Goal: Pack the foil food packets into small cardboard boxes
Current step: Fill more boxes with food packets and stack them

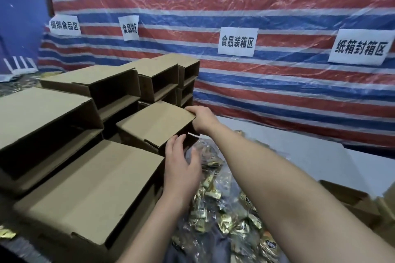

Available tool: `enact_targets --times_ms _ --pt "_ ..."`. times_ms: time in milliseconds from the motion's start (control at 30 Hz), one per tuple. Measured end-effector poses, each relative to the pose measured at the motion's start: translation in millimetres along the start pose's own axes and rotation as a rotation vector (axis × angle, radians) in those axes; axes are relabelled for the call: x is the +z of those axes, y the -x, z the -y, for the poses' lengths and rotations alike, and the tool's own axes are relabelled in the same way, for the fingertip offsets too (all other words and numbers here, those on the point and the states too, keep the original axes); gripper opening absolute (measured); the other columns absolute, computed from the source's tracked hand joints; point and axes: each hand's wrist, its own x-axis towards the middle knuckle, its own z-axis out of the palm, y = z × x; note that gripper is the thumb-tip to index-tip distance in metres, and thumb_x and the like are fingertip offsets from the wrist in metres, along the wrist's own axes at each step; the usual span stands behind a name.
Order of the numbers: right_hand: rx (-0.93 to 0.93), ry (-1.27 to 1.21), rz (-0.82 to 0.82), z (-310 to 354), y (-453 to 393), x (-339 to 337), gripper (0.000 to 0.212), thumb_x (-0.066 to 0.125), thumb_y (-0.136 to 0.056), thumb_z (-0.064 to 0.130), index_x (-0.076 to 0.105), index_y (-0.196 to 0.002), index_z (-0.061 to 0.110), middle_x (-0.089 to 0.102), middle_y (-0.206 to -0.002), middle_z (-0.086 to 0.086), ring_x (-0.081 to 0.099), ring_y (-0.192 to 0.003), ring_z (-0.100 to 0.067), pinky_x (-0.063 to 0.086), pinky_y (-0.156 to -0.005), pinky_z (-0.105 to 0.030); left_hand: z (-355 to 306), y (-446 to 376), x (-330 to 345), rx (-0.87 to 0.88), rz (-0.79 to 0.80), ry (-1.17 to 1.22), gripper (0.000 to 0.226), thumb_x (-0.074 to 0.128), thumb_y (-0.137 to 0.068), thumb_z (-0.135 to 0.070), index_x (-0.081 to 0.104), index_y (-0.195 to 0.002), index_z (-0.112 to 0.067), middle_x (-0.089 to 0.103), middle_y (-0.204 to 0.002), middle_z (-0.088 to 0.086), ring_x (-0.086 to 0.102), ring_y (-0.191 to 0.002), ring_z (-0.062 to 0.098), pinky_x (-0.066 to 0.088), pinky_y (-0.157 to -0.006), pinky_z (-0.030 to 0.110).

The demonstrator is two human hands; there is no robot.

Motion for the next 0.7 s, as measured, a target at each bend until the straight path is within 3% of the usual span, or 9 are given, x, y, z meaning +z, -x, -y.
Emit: enact_targets --times_ms 167,267,367,433,467,533,633,700 --pt "-0.034 0.071 -0.204 -23 10 -43 0.049 0.055 -0.090 0.008 0.062 -0.131 0.033 0.064 -0.131 0.000 0.057 -0.120 -0.023 0.048 -0.095 -0.033 -11 8 4 0.233 -0.133 -0.034 0.031 0.053 -0.095 -0.019 0.055 -0.126 -0.014 0.045 -0.128 -0.005 0.044 -0.119 0.006 0.037 -0.105 0.026" --pt "-0.011 0.102 -0.294 -54 45 -86 0.053 0.049 -0.087 0.007 0.062 -0.131 0.032 0.064 -0.131 -0.002 0.057 -0.119 -0.025 0.045 -0.094 -0.033 -27 15 14 0.393 -0.235 -0.065 0.032 0.058 -0.089 -0.017 0.060 -0.119 -0.008 0.050 -0.123 0.003 0.045 -0.118 0.011 0.032 -0.104 0.019" --pt "0.099 0.210 -0.305 -89 94 -125 0.056 0.045 -0.086 0.004 0.062 -0.133 0.029 0.061 -0.136 -0.004 0.054 -0.125 -0.027 0.042 -0.101 -0.032 -43 19 34 0.452 -0.272 -0.090 0.041 0.064 -0.085 -0.020 0.058 -0.124 -0.011 0.050 -0.128 0.008 0.043 -0.120 0.017 0.028 -0.105 0.025" --pt "0.181 0.268 -0.242 -109 132 -141 0.051 0.044 -0.084 0.002 0.069 -0.120 0.027 0.067 -0.125 -0.004 0.057 -0.119 -0.027 0.044 -0.094 -0.031 -46 21 50 0.347 -0.140 -0.057 0.054 0.065 -0.087 -0.029 0.045 -0.136 -0.023 0.040 -0.140 0.000 0.036 -0.130 0.013 0.023 -0.109 0.027" --pt "0.230 0.292 -0.178 -118 152 -146 0.043 0.044 -0.082 0.002 0.072 -0.104 0.026 0.070 -0.110 -0.003 0.060 -0.110 -0.027 0.046 -0.084 -0.028 -45 23 59 0.271 -0.014 -0.017 0.061 0.066 -0.087 -0.034 0.038 -0.141 -0.029 0.036 -0.145 -0.005 0.032 -0.135 0.011 0.024 -0.112 0.030" --pt "0.332 0.334 -0.031 -134 190 -148 0.028 0.045 -0.080 0.002 0.062 -0.075 0.023 0.065 -0.081 0.002 0.060 -0.090 -0.026 0.043 -0.065 -0.028 -37 27 75 0.088 0.253 0.121 0.076 0.070 -0.085 -0.036 0.026 -0.148 -0.037 0.032 -0.151 -0.012 0.031 -0.139 0.007 0.027 -0.116 0.035" --pt "0.450 0.387 0.154 -155 239 -136 0.019 0.045 -0.078 0.002 0.059 -0.076 0.015 0.062 -0.079 0.001 0.059 -0.081 -0.024 0.042 -0.055 -0.029 -14 37 92 -0.154 0.535 0.258 0.081 0.073 -0.086 -0.031 0.024 -0.149 -0.042 0.034 -0.152 -0.015 0.033 -0.138 0.006 0.032 -0.115 0.038" --pt "0.532 0.369 0.272 -168 267 -119 0.019 0.044 -0.076 0.002 0.058 -0.074 0.015 0.059 -0.074 0.004 0.058 -0.071 -0.018 0.036 -0.048 -0.026 6 53 103 -0.183 0.700 0.230 0.064 0.071 -0.088 -0.025 0.040 -0.142 -0.043 0.043 -0.145 -0.014 0.040 -0.132 0.007 0.038 -0.109 0.035"
